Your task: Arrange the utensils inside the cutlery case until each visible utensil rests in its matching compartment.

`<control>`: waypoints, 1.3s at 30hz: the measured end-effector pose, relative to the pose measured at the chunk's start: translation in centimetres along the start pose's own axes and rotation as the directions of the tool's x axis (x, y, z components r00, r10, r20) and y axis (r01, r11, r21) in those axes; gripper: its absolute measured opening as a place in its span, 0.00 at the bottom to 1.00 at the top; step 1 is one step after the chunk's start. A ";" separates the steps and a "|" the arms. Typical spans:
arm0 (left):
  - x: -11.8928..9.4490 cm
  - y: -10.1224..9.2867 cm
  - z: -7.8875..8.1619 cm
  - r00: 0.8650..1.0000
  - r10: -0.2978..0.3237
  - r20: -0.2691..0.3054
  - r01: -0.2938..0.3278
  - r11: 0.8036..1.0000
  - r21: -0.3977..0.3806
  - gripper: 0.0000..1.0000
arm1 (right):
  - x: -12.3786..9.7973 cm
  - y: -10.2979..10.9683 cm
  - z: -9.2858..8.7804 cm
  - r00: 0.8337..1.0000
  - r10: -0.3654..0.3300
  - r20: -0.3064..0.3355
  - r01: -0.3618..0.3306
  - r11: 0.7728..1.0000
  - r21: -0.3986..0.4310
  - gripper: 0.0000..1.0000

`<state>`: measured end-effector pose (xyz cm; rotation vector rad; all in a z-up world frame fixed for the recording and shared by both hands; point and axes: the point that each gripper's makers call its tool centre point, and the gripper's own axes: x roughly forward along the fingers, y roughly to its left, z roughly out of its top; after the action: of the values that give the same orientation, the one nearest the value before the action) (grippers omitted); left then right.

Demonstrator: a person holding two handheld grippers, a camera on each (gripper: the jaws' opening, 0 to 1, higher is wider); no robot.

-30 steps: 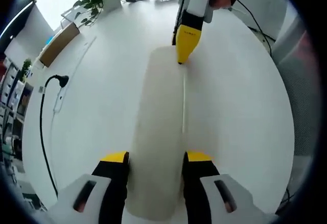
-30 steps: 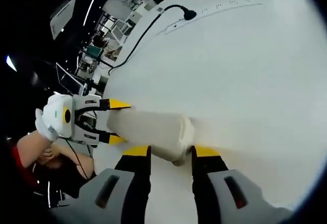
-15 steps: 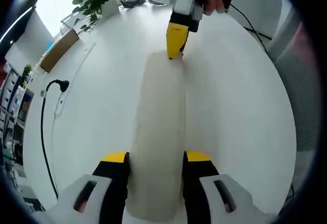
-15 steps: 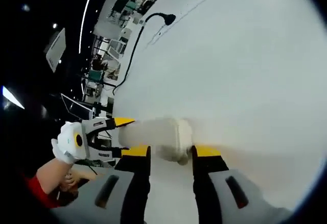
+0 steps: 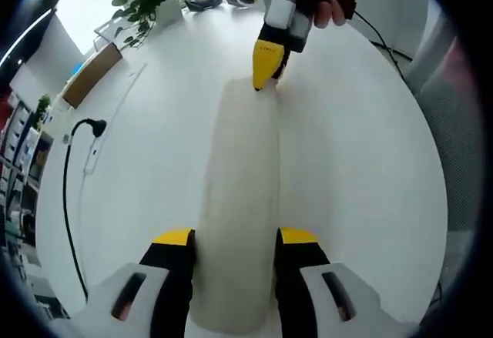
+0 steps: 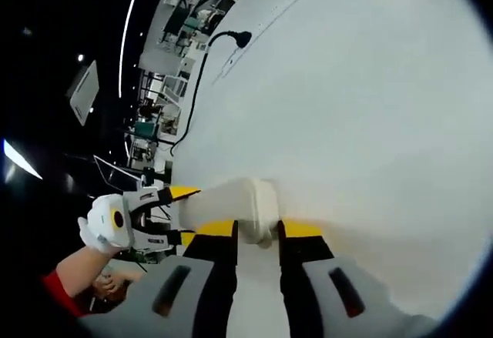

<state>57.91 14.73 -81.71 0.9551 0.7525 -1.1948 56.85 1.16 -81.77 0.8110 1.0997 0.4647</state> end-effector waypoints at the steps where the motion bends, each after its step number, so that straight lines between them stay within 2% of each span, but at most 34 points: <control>1: 0.0 0.0 0.0 1.000 -0.002 0.001 0.002 1.000 0.000 0.42 | 0.1 -0.1 0.2 1.000 -0.005 -0.002 0.005 1.000 -0.002 0.17; 2: 0.1 0.0 0.0 1.000 -0.004 0.002 0.004 1.000 -0.002 0.42 | 0.0 0.0 0.0 1.000 -0.006 -0.008 0.006 1.000 -0.027 0.17; 7: 0.1 0.1 -0.1 1.000 -0.015 -0.007 0.015 1.000 -0.012 0.41 | 0.0 0.3 -0.3 1.000 -0.007 -0.001 0.007 1.000 -0.021 0.15; 8: 0.1 0.0 -0.1 1.000 -0.016 -0.008 0.016 1.000 -0.012 0.41 | -0.3 0.4 -0.9 1.000 -0.005 0.002 0.005 0.999 -0.033 0.15; 14: 0.2 0.0 -0.2 1.000 -0.023 -0.002 0.023 1.000 -0.011 0.41 | -0.4 0.7 -1.1 1.000 0.009 0.001 -0.009 1.000 -0.016 0.15; 15: 0.1 0.0 -0.2 1.000 -0.023 0.001 0.023 1.000 -0.008 0.41 | -0.4 0.8 -1.0 1.000 0.016 -0.009 -0.016 1.000 0.015 0.16; 16: 0.1 0.0 -0.2 1.000 -0.023 0.004 0.023 1.000 -0.009 0.41 | -0.3 0.9 -1.1 1.000 0.012 -0.021 -0.012 1.000 0.010 0.17; 17: 0.1 0.0 -0.2 1.000 -0.022 0.010 0.022 1.000 -0.007 0.41 | -0.4 0.9 -1.1 0.999 -0.004 -0.039 0.003 0.999 -0.032 0.17; 18: 0.2 0.0 -0.1 1.000 -0.022 0.011 0.022 1.000 -0.004 0.41 | -0.4 1.1 -0.8 0.999 -0.017 -0.037 0.016 0.999 -0.032 0.17; 19: 0.2 0.0 -0.2 1.000 -0.022 0.011 0.022 1.000 -0.007 0.41 | -0.4 0.9 0.1 0.999 -0.033 -0.005 0.033 0.996 -0.083 0.16; 22: 0.2 0.0 -0.2 1.000 -0.021 0.011 0.022 1.000 -0.005 0.41 | -0.1 1.3 0.9 1.000 -0.003 -0.011 0.002 0.997 -0.074 0.16; 23: 0.1 0.0 -0.2 1.000 -0.021 0.012 0.021 1.000 -0.005 0.41 | 0.1 1.1 0.8 0.999 -0.015 -0.035 0.013 0.999 -0.047 0.18; 25: 0.1 0.0 -0.2 1.000 -0.021 0.013 0.021 1.000 -0.007 0.41 | 0.3 1.0 1.0 0.999 -0.021 -0.041 0.017 0.995 -0.102 0.15; 26: 0.2 0.0 -0.2 1.000 -0.021 0.014 0.021 1.000 -0.006 0.41 | 0.3 1.1 0.9 0.999 -0.008 -0.049 0.003 0.996 -0.092 0.14; 28: 0.2 0.1 -0.3 1.000 -0.023 0.013 0.023 1.000 -0.006 0.41 | 0.3 1.0 0.8 0.998 -0.012 -0.064 0.003 0.992 -0.128 0.13; 31: 0.3 0.1 -0.3 1.000 -0.031 0.007 0.031 0.999 -0.011 0.41 | 0.3 1.0 0.8 0.997 -0.047 -0.058 0.038 0.987 -0.156 0.12; 33: 0.2 0.1 -0.4 0.999 -0.034 0.011 0.034 0.999 -0.010 0.41 | 0.5 0.3 1.6 0.996 -0.058 -0.066 0.044 0.979 -0.197 0.13; 35: 0.2 0.1 -0.3 0.999 -0.039 0.010 0.039 0.999 -0.001 0.41 | 0.0 0.5 1.7 0.989 -0.106 -0.104 0.074 0.958 -0.276 0.11; 36: 0.2 0.1 -0.2 0.999 -0.043 0.011 0.043 0.999 -0.002 0.41 | -0.2 1.1 2.2 0.992 -0.097 -0.087 0.058 0.927 -0.371 0.16; 37: 0.3 0.1 -0.2 0.999 -0.044 0.014 0.044 0.999 0.002 0.42 | -0.2 2.0 2.5 0.994 -0.076 -0.082 0.028 0.877 -0.480 0.25; 38: 0.2 0.0 -0.2 0.999 -0.044 0.016 0.044 0.999 0.004 0.42 | -0.4 2.5 2.7 0.989 -0.118 -0.083 0.038 0.769 -0.638 0.36; 39: 0.2 0.0 -0.2 0.999 -0.044 0.016 0.044 0.999 0.003 0.42 | -0.3 2.4 3.1 0.986 -0.153 -0.066 0.061 0.703 -0.709 0.52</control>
<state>58.01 14.80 -81.99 0.9349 0.7627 -1.2408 59.65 1.46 -79.03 0.0286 0.9583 0.7816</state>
